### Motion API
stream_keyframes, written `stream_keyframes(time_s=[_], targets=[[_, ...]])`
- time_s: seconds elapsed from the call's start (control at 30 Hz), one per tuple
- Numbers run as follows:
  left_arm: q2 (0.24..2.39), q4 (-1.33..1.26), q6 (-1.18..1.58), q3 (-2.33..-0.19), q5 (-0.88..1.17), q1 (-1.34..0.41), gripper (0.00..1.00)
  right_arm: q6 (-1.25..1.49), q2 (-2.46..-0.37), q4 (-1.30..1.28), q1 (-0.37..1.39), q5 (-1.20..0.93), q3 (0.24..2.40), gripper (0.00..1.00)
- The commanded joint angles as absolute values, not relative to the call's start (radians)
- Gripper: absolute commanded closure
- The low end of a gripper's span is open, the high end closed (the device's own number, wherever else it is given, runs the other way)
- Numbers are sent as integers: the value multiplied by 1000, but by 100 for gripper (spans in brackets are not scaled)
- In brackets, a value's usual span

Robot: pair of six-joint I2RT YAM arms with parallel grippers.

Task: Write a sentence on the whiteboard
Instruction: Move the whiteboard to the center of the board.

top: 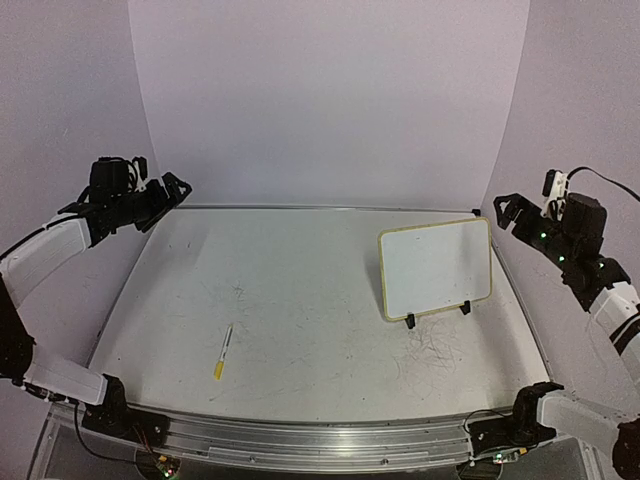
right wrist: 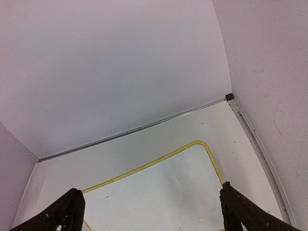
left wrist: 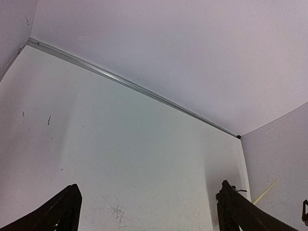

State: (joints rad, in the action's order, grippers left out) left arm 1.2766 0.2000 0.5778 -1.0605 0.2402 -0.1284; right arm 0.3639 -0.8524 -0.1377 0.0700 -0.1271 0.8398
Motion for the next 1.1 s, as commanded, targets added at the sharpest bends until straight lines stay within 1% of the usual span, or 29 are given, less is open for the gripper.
stream_keyframes(time_s=[0.0, 0.3, 0.43, 0.6, 0.67, 0.8, 0.97, 1.07], targets=[[1269, 167, 591, -1109, 271, -131, 1, 362, -847, -132, 66, -104, 872, 2], [1269, 166, 594, -1099, 275, -132, 1, 355, -768, -127, 66, -75, 797, 2], [1270, 165, 592, -1100, 285, -132, 1, 313, -793, -154, 67, -183, 789, 2], [1267, 164, 588, -1089, 280, -132, 1, 252, -840, -260, 73, -298, 811, 2], [1268, 163, 593, -1087, 281, -131, 1, 230, -854, -309, 92, -308, 823, 5], [1280, 156, 604, -1093, 304, -132, 1, 228, -930, -422, 181, -287, 839, 10], [1281, 138, 627, -1086, 324, -133, 1, 319, -1098, -488, 392, -171, 828, 10], [1279, 133, 635, -1080, 332, -133, 1, 385, -1215, -453, 493, -157, 817, 11]])
